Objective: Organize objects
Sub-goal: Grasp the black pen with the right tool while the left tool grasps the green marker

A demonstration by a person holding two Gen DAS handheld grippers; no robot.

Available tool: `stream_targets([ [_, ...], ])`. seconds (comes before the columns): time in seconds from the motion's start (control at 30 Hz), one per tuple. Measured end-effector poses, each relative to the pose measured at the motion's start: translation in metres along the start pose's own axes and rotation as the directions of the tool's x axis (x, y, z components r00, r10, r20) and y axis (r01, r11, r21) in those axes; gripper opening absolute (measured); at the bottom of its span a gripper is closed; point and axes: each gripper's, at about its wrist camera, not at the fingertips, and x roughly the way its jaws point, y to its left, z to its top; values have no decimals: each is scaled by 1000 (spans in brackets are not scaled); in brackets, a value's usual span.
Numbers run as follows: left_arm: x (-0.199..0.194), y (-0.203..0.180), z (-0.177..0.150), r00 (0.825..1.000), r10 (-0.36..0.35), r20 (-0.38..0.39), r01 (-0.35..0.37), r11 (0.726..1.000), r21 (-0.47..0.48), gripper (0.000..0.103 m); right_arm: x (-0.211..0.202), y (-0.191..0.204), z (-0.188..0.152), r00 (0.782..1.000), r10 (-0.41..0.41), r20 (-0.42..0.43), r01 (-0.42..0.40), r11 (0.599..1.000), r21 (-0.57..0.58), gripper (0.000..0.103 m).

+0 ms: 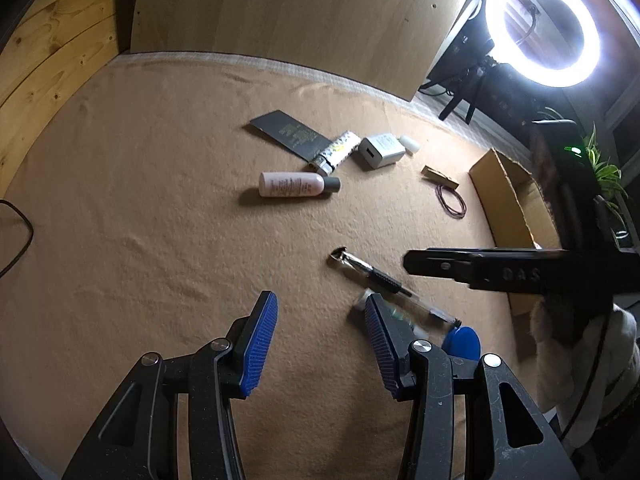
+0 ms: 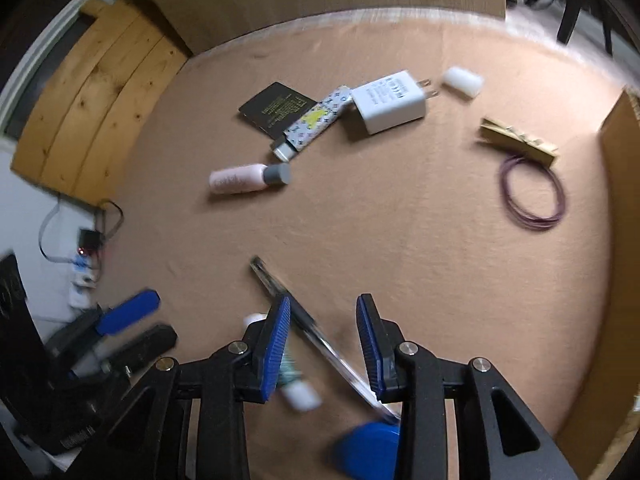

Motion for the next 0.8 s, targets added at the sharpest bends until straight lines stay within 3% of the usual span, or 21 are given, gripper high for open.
stream_targets([
  [0.2,17,-19,-5,999,-1,-39,2,999,32,49,6,9,-20,997,-74,-8,73,991,-113,32],
  [0.5,23,-37,-30,997,5,-82,-3,1000,23,50,21,24,-14,992,-123,33,127,971,-201,32],
  [0.63,33,-42,-33,995,7,-101,-6,1000,13,50,22,27,-12,985,-162,50,170,953,-250,26],
  [0.7,35,-48,-32,995,16,-97,-15,1000,20,50,22,25,-12,980,-191,56,199,946,-257,18],
  [0.8,41,-55,-29,995,33,-93,-31,999,30,49,18,17,-11,976,-209,63,218,944,-247,16],
])
